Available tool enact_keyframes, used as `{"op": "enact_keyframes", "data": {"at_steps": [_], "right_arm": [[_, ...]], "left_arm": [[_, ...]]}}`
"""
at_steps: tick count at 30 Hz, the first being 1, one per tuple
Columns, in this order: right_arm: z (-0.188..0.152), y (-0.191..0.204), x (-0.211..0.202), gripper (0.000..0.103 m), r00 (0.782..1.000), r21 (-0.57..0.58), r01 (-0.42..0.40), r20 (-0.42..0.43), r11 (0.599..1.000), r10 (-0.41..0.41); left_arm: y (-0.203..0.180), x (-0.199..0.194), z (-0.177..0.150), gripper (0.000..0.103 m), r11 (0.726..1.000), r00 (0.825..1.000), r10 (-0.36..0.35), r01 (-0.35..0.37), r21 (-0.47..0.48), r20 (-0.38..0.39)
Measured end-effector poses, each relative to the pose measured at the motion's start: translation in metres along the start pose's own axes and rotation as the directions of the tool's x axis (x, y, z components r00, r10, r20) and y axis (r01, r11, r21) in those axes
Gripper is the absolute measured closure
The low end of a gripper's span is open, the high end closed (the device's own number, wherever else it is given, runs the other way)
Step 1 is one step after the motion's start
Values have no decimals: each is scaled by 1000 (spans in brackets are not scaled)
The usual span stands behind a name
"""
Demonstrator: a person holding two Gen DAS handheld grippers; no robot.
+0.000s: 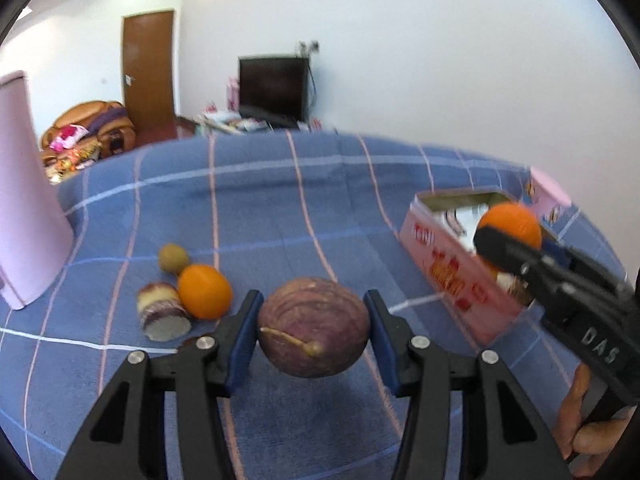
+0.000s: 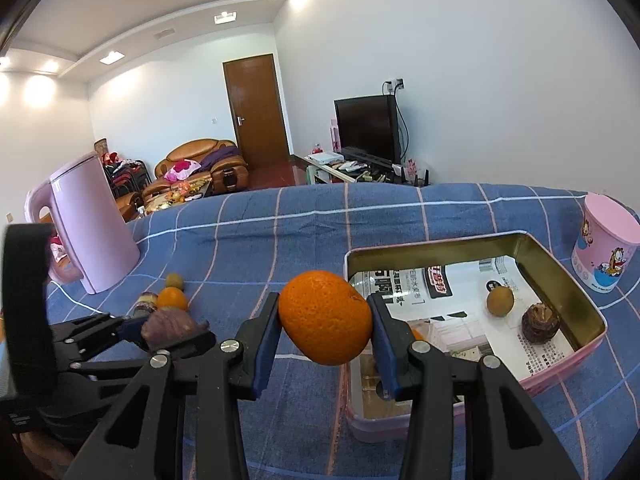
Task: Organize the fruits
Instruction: 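Grasp the purple round fruit with the left tool while the right tool holds the orange, then carry the purple fruit and the orange over the pink tin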
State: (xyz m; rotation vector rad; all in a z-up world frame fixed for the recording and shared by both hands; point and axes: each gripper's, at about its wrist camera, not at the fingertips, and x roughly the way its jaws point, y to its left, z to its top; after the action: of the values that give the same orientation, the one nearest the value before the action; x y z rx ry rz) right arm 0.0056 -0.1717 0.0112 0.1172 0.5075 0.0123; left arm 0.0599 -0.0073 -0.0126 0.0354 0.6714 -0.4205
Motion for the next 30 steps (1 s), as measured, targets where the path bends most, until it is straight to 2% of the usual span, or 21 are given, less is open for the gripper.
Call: {"op": "enact_keyframes", "data": {"at_steps": [6, 9, 11, 18, 30], "right_arm": [[0, 7, -4, 58, 999, -44, 21, 31, 999, -19], [-1, 11, -5, 58, 998, -68, 33, 49, 997, -30], [-2, 13, -6, 58, 998, -78, 33, 58, 996, -29], [-4, 17, -9, 58, 996, -99, 53, 77, 994, -45], [-9, 17, -19, 58, 996, -128, 46, 77, 991, -36]], "left_arm": [[-3, -12, 0, 50, 993, 992, 117, -115, -39, 57], [-3, -17, -2, 50, 979, 977, 197, -192, -67, 80], [-2, -19, -4, 50, 973, 972, 218, -210, -92, 87], [-5, -28, -12, 50, 963, 965, 245, -231, -136, 91], [-18, -33, -17, 50, 958, 960, 262, -247, -142, 96]]}}
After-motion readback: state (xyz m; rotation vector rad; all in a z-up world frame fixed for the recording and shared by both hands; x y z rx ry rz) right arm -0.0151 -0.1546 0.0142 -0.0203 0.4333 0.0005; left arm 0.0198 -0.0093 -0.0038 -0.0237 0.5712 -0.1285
